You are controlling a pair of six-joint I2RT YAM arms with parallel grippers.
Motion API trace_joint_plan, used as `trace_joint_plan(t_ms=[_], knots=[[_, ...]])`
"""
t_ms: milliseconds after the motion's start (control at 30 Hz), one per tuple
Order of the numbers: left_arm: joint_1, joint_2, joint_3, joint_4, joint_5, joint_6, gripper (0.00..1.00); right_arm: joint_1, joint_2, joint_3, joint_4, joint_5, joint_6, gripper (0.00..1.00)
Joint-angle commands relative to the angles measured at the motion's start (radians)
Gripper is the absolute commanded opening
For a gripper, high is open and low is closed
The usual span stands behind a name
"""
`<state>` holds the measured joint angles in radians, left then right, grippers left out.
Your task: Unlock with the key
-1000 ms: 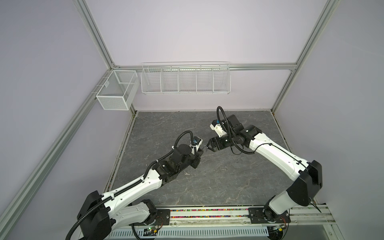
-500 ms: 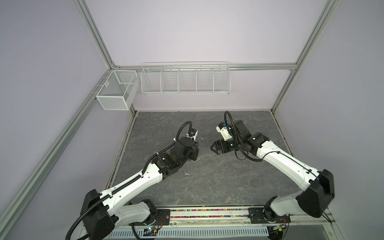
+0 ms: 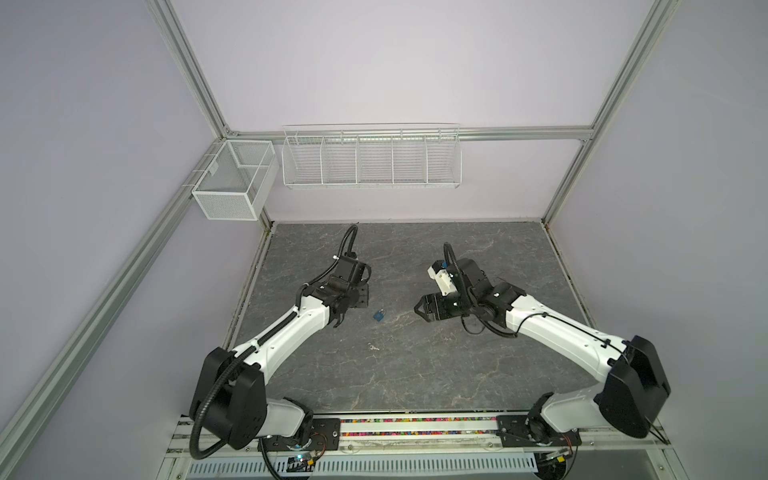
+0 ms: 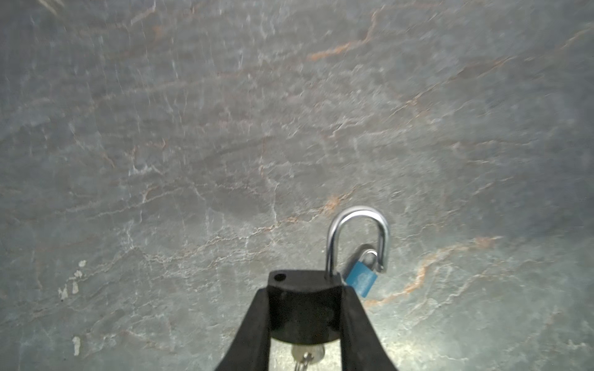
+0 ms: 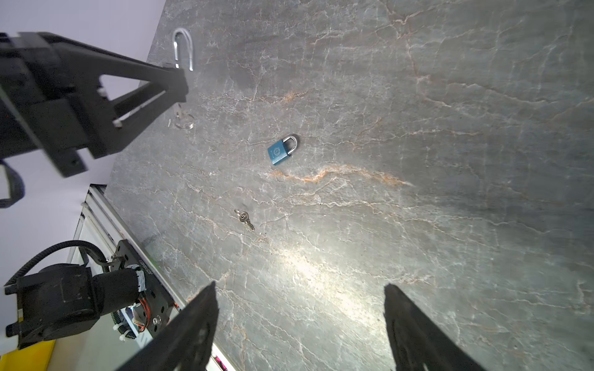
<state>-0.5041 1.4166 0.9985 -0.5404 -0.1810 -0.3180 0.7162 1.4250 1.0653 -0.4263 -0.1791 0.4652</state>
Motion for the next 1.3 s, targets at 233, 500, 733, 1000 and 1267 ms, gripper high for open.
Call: trace_joint_plan(t_ms=[233, 500, 733, 1000, 1267], knots=[[0.085, 0.216, 0.114, -0.079, 0.073, -0.026, 0.00, 0.029, 0.043, -0.016, 0.077, 0.009, 0.063, 0.82], [0.090, 0.332, 0.162, -0.092, 0.076, -0.030, 0.00, 0.031, 0.065, -0.005, 0.072, 0.017, 0.064, 0.82], [0.099, 0.389, 0.160, -0.087, 0.058, -0.047, 0.00, 0.035, 0.081, 0.002, 0.077, 0.012, 0.070, 0.82], [0.099, 0.400, 0.140, -0.078, 0.075, -0.063, 0.00, 0.043, 0.092, 0.004, 0.081, 0.018, 0.074, 0.82], [0.099, 0.394, 0.112, -0.066, 0.087, -0.072, 0.07, 0.051, 0.112, 0.027, 0.073, 0.015, 0.065, 0.82]])
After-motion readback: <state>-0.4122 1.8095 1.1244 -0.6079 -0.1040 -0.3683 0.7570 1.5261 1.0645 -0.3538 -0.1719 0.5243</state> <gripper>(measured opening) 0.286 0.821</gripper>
